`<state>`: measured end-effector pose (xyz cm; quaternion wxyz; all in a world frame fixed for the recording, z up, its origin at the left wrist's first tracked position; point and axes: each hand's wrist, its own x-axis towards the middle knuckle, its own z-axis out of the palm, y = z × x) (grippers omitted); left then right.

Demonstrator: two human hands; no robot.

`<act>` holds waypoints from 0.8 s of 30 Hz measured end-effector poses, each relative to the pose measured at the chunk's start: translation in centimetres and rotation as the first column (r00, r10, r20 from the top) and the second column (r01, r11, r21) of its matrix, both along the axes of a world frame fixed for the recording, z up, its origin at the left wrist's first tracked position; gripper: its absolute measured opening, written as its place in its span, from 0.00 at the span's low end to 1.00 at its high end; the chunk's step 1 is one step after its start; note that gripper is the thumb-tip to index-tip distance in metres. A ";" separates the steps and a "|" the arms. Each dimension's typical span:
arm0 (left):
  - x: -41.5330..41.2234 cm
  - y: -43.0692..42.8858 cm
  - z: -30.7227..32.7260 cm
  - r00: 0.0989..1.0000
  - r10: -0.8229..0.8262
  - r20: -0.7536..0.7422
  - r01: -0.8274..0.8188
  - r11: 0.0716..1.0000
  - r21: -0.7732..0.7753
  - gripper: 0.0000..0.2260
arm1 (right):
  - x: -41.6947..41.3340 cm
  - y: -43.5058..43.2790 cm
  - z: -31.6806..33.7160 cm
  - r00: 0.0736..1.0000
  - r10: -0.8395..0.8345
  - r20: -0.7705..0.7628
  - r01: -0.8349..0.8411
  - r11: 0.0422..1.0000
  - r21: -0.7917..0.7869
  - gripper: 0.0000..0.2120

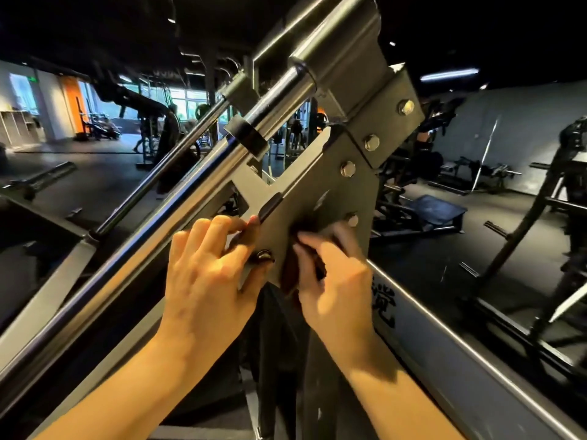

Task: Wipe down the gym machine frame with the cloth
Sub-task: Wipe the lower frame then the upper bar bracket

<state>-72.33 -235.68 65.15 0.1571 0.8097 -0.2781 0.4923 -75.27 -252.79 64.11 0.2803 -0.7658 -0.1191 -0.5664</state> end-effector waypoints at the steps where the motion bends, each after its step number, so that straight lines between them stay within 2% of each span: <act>1: 0.1 0.0 0.0 1.000 -0.003 0.005 0.003 1.000 0.001 0.14 | 0.3 -1.2 0.6 0.999 -0.034 0.007 0.034 0.999 0.004 0.08; 3: 0.1 -0.1 0.0 1.000 -0.005 0.006 0.005 1.000 -0.002 0.14 | 1.1 -3.5 3.2 0.986 -0.164 0.036 0.157 0.977 0.146 0.07; 5: 0.2 -0.2 -0.1 1.000 -0.016 0.004 0.016 1.000 -0.016 0.13 | 1.7 -3.8 4.8 0.976 -0.205 0.077 0.178 0.945 0.273 0.07; 6: 0.3 -0.2 -0.1 1.000 -0.024 0.005 0.024 0.999 -0.020 0.13 | 1.7 -2.7 4.4 0.976 -0.198 0.092 0.166 0.946 0.279 0.07; 7: 0.3 -0.1 -0.1 1.000 -0.030 0.008 0.030 0.999 -0.023 0.13 | 1.5 -1.3 3.4 0.982 -0.167 0.090 0.144 0.964 0.223 0.07; 9: 0.5 0.0 -0.2 0.999 -0.030 0.013 0.031 0.999 -0.023 0.14 | 0.5 0.7 0.8 0.997 -0.074 0.029 0.074 0.997 -0.002 0.07; 11: 0.5 0.1 -0.2 0.999 -0.035 0.013 0.035 0.999 -0.017 0.15 | -0.1 0.0 0.3 0.999 -0.038 -0.034 0.033 0.990 -0.139 0.07; 12: 0.5 0.1 -0.2 0.999 -0.037 0.014 0.037 0.999 -0.019 0.15 | 0.3 -1.0 1.0 0.999 -0.051 -0.016 0.048 0.990 -0.132 0.07; 15: 0.6 0.0 -0.3 0.999 -0.050 0.015 0.051 0.998 -0.034 0.14 | 1.2 -3.2 4.8 0.975 -0.179 0.135 0.172 0.983 0.057 0.06; 17: 0.7 -0.1 -0.4 0.998 -0.055 0.017 0.055 0.998 -0.041 0.14 | 1.8 -2.1 5.2 0.962 -0.202 0.183 0.175 0.973 0.153 0.06; 18: 0.8 -0.1 -0.4 0.998 -0.058 0.019 0.059 0.997 -0.041 0.14 | 1.7 -1.0 4.2 0.970 -0.175 0.169 0.152 0.978 0.143 0.06; 22: 0.8 0.0 -0.3 0.996 -0.082 0.029 0.083 0.996 -0.040 0.15 | -0.3 0.3 -0.9 0.996 0.003 -0.094 -0.021 0.981 -0.192 0.09; 24: 0.7 0.0 -0.3 0.997 -0.080 0.023 0.081 0.995 -0.049 0.15 | 0.3 -2.0 1.0 0.998 -0.033 -0.050 0.027 0.992 -0.126 0.07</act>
